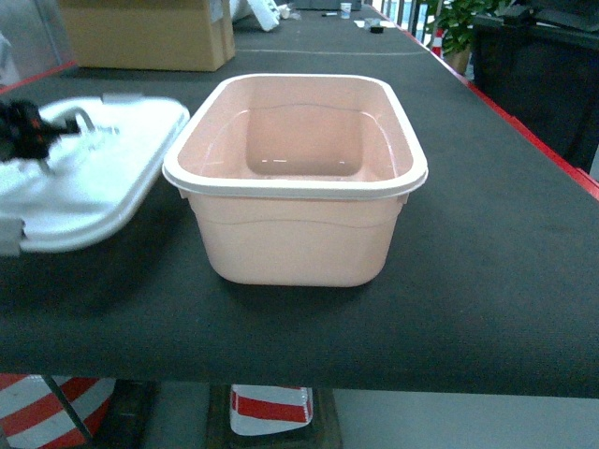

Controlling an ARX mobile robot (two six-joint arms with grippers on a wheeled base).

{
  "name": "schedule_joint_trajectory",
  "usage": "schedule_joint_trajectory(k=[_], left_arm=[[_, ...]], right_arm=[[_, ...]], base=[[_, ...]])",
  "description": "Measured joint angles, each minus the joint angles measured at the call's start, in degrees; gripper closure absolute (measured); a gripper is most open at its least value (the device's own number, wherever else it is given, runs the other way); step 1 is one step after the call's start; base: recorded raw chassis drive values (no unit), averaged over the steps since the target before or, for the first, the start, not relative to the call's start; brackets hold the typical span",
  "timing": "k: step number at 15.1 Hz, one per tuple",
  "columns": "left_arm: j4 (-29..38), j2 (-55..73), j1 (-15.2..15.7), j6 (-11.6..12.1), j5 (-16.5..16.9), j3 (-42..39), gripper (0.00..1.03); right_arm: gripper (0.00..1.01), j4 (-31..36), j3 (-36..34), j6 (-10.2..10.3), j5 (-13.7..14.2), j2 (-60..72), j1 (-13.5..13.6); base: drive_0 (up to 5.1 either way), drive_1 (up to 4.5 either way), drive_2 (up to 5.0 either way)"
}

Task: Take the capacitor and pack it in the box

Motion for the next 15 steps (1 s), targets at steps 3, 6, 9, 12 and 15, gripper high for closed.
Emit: schedule_joint_trajectory(k=[3, 6, 9, 12, 15], left_arm=[[-2.45, -13.2, -1.73, -4.79, -5.16, 1.14, 1.01], [-6.12, -19.41, -11.74, -10.32, -12.87, -1.01, 1.01], [-11.17, -19.45, -19.69, -12.66, -20.22, -1.01, 1.01], [-14.08, -18.12, -24.61, -13.07, -24.76, 0.04, 1.01], [-16.2, -16.72, -27.74, -13.07, -26.23, 1.25, 1.01]], right_arm=[[0.03, 0.0, 0.0, 0.0, 0.0, 0.0, 0.0], [0.03, 0.0, 0.0, 0.0, 0.0, 0.0, 0.0], [0.03, 0.0, 0.0, 0.0, 0.0, 0.0, 0.0], [0.03, 0.0, 0.0, 0.0, 0.0, 0.0, 0.0], [0.03, -0.02, 0.0, 0.0, 0.0, 0.0, 0.0]], base=[[0.0, 0.0, 0.0], [0.0, 0.0, 0.0], [0.0, 0.0, 0.0], [0.0, 0.0, 0.0], [0.0, 0.0, 0.0]])
